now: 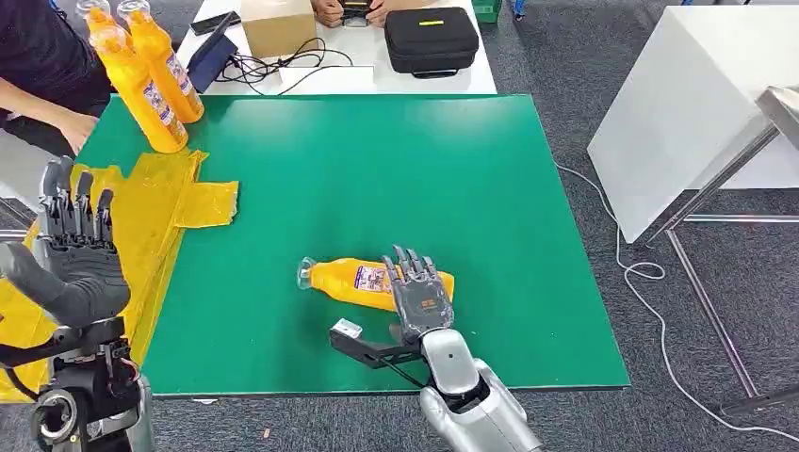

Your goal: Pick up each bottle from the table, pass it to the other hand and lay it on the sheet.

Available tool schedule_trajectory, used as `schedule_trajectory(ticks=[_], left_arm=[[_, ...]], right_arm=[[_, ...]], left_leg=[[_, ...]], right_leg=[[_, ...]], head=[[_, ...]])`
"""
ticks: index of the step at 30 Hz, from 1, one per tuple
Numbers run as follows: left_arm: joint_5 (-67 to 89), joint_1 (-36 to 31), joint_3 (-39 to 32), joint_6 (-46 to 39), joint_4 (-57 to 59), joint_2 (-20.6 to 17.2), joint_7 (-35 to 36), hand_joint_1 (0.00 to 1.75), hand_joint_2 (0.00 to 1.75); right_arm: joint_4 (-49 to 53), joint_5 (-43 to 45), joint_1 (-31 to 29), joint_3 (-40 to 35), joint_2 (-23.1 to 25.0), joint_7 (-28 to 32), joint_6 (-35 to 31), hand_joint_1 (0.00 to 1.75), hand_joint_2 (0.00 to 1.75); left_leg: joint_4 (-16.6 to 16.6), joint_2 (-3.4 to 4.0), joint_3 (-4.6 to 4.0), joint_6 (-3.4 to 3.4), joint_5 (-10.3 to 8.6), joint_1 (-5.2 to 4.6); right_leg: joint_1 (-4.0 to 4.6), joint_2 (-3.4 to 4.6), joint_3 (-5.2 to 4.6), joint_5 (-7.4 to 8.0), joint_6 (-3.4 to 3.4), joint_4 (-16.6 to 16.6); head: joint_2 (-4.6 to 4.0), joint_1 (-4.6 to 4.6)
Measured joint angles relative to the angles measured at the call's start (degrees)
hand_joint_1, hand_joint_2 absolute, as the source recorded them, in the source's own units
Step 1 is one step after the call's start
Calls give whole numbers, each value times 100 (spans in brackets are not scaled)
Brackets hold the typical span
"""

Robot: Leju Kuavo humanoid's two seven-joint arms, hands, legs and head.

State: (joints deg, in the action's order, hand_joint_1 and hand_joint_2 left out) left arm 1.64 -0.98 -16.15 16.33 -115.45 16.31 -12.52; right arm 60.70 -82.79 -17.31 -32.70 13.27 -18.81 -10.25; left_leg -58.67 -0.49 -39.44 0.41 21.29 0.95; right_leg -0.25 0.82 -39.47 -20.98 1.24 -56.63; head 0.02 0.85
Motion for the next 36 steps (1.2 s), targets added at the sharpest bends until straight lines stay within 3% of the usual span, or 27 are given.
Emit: schedule_trajectory(ticks=[19, 36], left_arm=[[35, -129, 153, -66, 66, 0, 118, 0, 0], [92, -427, 444, -33, 304, 0, 245, 0, 0]], right_arm=[[-792, -151, -301, 932, 42, -97, -42, 0, 175], [-2083, -343, -1155, 1078, 459, 117, -11, 0, 175]], left_leg=[[0, 1, 1, 1, -1, 0], [0, 2, 5, 0, -7, 0]], right_leg=[[0, 0, 0, 1, 1, 0], [1, 1, 1, 8, -1, -1]], head=[[0, 2], [0, 2]])
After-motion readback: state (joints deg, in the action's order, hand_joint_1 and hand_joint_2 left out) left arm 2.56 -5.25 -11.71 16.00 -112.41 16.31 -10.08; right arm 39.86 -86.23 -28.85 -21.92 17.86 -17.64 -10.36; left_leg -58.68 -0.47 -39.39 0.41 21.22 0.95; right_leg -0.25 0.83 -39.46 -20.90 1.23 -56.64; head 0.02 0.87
